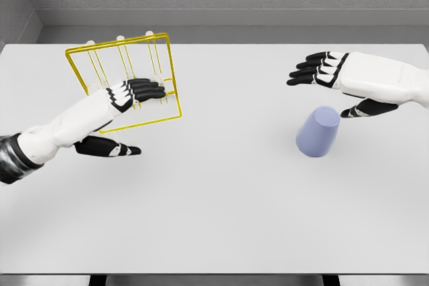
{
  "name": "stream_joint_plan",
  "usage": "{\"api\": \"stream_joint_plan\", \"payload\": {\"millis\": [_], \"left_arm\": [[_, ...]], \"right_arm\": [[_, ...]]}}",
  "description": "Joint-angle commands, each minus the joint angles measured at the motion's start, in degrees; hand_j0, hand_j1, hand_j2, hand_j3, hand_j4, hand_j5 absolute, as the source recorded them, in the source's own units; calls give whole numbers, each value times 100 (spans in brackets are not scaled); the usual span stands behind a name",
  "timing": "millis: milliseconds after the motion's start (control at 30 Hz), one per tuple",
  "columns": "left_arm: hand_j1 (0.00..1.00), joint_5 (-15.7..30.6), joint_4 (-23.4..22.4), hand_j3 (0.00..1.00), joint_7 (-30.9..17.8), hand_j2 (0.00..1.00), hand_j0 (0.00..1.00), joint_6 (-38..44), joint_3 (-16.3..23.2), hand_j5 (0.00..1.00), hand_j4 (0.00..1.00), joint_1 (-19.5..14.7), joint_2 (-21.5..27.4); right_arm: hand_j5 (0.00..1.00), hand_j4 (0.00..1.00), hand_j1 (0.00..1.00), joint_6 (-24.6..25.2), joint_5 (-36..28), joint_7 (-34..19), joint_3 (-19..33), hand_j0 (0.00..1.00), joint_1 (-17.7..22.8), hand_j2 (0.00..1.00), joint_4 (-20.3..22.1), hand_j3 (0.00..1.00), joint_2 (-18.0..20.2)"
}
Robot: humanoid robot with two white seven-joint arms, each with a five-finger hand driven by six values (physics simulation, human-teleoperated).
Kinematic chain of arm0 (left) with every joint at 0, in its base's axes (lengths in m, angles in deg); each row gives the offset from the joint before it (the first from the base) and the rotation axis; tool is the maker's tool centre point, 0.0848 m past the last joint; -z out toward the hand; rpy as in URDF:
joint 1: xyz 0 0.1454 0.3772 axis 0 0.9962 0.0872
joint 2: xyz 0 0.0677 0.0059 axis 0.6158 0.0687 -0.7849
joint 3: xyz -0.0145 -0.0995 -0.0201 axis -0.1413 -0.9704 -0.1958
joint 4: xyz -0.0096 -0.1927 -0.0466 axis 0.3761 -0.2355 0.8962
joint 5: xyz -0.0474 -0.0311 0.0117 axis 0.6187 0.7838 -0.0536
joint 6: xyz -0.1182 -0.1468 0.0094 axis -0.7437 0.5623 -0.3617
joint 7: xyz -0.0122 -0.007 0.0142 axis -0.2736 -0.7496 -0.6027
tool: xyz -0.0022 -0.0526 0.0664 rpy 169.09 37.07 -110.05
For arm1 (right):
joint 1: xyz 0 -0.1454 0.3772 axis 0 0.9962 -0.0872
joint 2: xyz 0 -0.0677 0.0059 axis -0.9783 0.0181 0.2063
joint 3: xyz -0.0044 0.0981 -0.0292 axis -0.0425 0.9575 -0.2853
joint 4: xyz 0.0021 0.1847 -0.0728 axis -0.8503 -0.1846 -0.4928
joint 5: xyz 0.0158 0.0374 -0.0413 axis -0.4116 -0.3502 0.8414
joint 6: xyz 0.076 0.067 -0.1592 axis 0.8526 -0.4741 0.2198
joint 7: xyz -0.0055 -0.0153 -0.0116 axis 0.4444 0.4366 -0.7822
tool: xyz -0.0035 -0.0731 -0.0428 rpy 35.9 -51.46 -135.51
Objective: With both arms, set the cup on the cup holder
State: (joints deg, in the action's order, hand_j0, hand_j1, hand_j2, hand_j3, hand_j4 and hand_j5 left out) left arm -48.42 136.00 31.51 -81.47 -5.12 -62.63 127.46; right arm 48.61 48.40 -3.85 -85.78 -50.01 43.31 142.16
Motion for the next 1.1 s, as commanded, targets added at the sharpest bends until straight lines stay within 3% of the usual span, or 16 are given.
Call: {"api": "stream_joint_plan", "payload": {"millis": [0,100,233,267,333,433,633,833,933,1067], "left_arm": [[100,73,4,100,20,100,100,4,8,100,100,9,-24],[100,108,4,100,20,100,100,4,0,100,100,9,37],[100,126,-22,100,20,100,100,4,-44,100,100,9,90],[100,135,-22,100,20,100,100,4,-62,100,100,9,99],[100,135,-49,100,20,100,100,4,-132,100,100,26,125],[100,135,-66,100,20,100,100,4,-132,100,100,228,134],[100,187,-31,100,29,100,100,4,-123,100,100,316,90],[100,1716,22,100,29,100,100,4,17,100,100,756,336],[100,1813,22,100,284,100,100,4,87,100,100,747,398],[100,2340,22,100,451,100,100,4,571,100,100,747,433]], "right_arm": [[100,100,100,10,-3,10,4,100,0,100,0,100,7],[100,100,100,10,58,1,4,100,0,100,0,100,-10],[100,100,100,10,1218,-7,4,100,9,100,9,100,-28],[100,100,100,10,1253,-25,4,100,9,100,9,100,-19],[100,100,100,10,1245,-596,4,100,0,100,-105,100,-19],[100,100,100,10,1227,-728,-110,100,0,100,-114,100,-19],[100,100,100,10,1236,-842,-260,100,0,100,-237,100,-160],[100,100,100,10,1499,-798,-295,100,-18,100,-527,100,-406],[100,100,100,10,1649,-535,-295,100,-26,100,-782,100,-546],[100,100,100,10,2097,-306,-304,100,-18,100,-879,100,-731]]}}
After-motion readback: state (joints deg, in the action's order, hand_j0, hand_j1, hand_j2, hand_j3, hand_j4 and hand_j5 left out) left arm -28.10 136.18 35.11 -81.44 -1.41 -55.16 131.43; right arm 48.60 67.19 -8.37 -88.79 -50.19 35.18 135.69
